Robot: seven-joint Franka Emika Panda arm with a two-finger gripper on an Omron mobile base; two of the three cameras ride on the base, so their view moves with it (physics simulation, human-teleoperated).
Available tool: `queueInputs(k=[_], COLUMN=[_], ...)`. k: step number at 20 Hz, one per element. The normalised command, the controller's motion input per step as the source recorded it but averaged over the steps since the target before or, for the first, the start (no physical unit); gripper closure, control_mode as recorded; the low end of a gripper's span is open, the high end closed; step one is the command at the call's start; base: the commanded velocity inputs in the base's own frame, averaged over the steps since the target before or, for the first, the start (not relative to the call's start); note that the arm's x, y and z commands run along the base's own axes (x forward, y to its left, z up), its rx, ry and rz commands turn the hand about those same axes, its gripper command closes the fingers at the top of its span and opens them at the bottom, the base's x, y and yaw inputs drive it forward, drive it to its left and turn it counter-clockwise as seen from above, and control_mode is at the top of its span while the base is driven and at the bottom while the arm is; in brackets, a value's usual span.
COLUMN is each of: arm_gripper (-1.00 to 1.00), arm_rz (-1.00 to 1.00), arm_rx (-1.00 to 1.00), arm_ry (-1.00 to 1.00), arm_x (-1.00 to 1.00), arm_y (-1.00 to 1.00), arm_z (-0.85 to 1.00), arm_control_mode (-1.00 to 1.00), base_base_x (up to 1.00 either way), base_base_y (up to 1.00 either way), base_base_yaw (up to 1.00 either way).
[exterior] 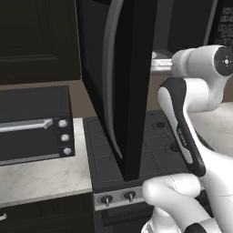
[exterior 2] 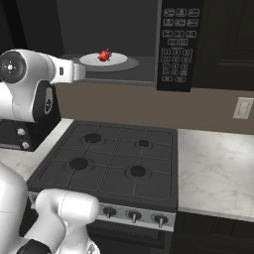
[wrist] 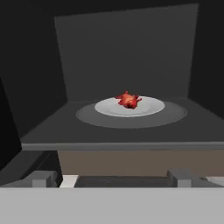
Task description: Transport the fish from the fridge to the microwave and turn on the microwave.
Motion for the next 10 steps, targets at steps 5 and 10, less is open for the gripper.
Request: queueInputs(k=[5, 10], arm_gripper=[-1.0, -1.0], arm_rz=[-0.09, -0.1], arm_rx=[0.13, 0.21], arm_ry=[0.15, 0.26], arm_x=[-0.52, -0.48], arm_y=[0.0, 0.0], arm_z=[0.0, 0.03], arm_control_mode=[-1.0, -1.0], base_base_x=[0.0, 0.0], base_base_y=[0.0, 0.0], base_base_yaw=[0.0, 0.0])
